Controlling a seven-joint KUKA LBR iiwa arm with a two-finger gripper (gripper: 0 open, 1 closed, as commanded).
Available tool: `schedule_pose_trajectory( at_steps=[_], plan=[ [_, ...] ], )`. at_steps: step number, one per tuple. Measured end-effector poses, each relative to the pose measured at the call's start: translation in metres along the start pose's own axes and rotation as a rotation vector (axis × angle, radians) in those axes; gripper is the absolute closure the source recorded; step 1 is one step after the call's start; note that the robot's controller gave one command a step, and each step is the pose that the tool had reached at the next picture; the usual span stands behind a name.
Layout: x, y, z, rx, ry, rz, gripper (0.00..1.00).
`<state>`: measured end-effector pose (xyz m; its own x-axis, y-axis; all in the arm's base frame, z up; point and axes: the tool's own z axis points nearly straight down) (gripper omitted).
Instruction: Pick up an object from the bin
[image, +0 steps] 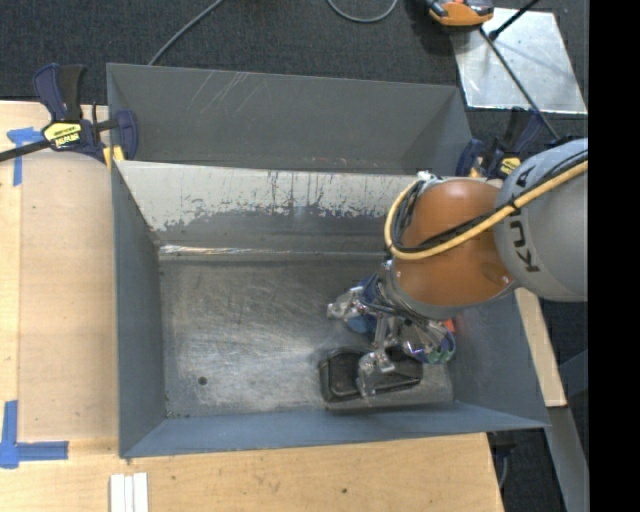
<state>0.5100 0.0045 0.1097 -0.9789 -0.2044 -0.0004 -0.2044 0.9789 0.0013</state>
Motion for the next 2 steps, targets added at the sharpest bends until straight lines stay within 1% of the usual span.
schedule_pose_trajectory(
  at_steps=[1, 2],
  plan=[
    [0.003, -0.0034, 0.0037, -0.004, 0.0, 0.058, 0.0],
    [0.0096, -0.0037, 0.0044, -0.008, 0.033, 0.062, 1.0]
  ],
)
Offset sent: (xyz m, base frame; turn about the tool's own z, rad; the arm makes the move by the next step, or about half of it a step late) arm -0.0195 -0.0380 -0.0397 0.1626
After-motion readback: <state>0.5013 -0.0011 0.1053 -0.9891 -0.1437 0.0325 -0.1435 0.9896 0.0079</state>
